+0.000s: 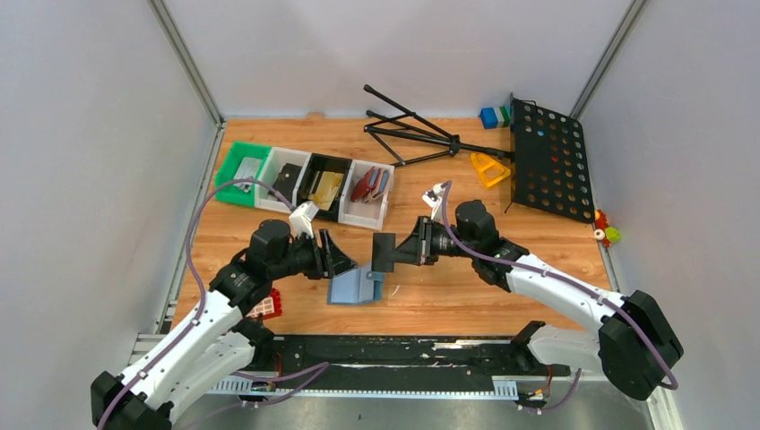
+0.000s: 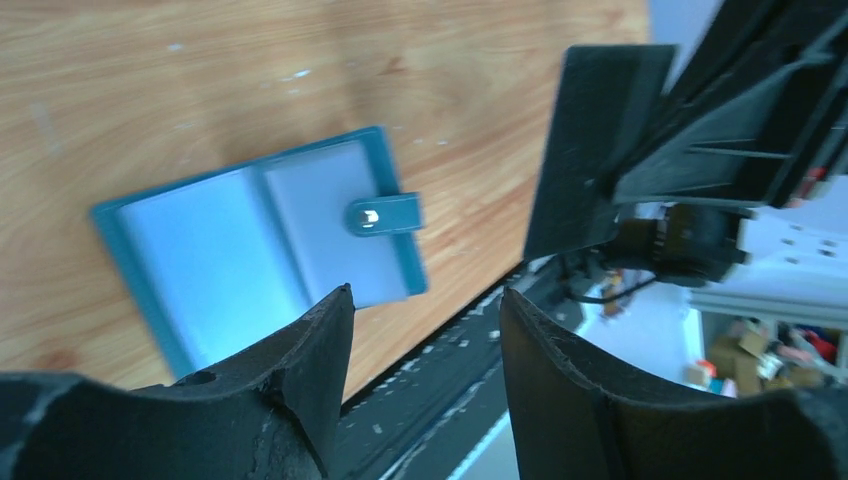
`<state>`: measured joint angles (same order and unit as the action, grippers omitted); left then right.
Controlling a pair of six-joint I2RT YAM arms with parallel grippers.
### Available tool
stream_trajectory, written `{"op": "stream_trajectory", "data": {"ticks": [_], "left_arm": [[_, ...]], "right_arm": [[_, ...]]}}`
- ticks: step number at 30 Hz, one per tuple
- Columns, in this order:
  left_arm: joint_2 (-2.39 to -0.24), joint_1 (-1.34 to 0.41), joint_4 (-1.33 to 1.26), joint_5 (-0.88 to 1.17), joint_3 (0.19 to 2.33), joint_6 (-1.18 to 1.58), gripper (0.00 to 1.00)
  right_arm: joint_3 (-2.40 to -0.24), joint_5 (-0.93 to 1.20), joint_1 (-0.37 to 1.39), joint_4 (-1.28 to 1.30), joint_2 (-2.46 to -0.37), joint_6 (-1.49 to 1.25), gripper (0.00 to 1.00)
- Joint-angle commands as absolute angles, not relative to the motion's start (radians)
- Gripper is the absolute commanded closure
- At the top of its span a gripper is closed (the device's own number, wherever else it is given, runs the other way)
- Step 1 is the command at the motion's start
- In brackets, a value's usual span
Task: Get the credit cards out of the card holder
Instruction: Place the card holder at the center of the board, then place the credit card in the storage box.
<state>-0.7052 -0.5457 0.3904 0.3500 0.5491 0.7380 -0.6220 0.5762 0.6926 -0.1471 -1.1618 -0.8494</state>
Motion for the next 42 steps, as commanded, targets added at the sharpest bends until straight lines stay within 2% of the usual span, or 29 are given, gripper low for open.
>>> {"op": "stream_trajectory", "data": {"ticks": [1, 9, 13, 22, 24, 25, 29, 32, 37, 42], "left_arm": [[-0.703, -0.537, 0.135, 0.540, 0.523, 0.851, 0.41], [-0.709, -0.535, -0.143, 0.627, 0.463, 1.018, 0.48], [-0.716, -0.535, -0.233, 0.649, 0.434, 1.073, 0.55], [-0.731, -0.535, -0.352, 0.661, 0.416, 1.136, 0.79], [-0.737, -0.535, -0.360, 0.667, 0.419, 1.138, 0.96], [-0.739, -0.533, -0.342, 0.669, 0.429, 1.127, 1.00], [-0.744, -0.522, -0.073, 0.591, 0.526, 0.969, 1.00], [-0.771, -0.494, 0.299, 0.433, 0.654, 0.761, 1.00], [-0.888, -0.477, 0.668, 0.006, 0.897, 0.514, 1.00], [-1.034, -0.477, 0.765, -0.433, 1.034, 0.385, 1.00]], "right_arm": [[-0.658, 0.715, 0.689, -0.288, -1.165, -0.898, 1.00], [-0.626, 0.798, 0.689, -0.447, -1.164, -0.997, 1.00], [-0.612, 0.845, 0.689, -0.540, -1.189, -1.056, 1.00], [-0.619, 0.848, 0.689, -0.556, -1.225, -1.056, 1.00], [-0.623, 0.848, 0.689, -0.556, -1.231, -1.051, 0.99], [-0.627, 0.847, 0.689, -0.550, -1.235, -1.046, 0.94], [-0.623, 0.806, 0.688, -0.496, -1.213, -0.992, 0.47], [-0.636, 0.702, 0.683, -0.309, -1.156, -0.879, 0.31], [-0.663, 0.489, 0.684, -0.036, -1.041, -0.717, 0.18], [-0.648, 0.379, 0.684, 0.089, -0.946, -0.666, 0.18]]}}
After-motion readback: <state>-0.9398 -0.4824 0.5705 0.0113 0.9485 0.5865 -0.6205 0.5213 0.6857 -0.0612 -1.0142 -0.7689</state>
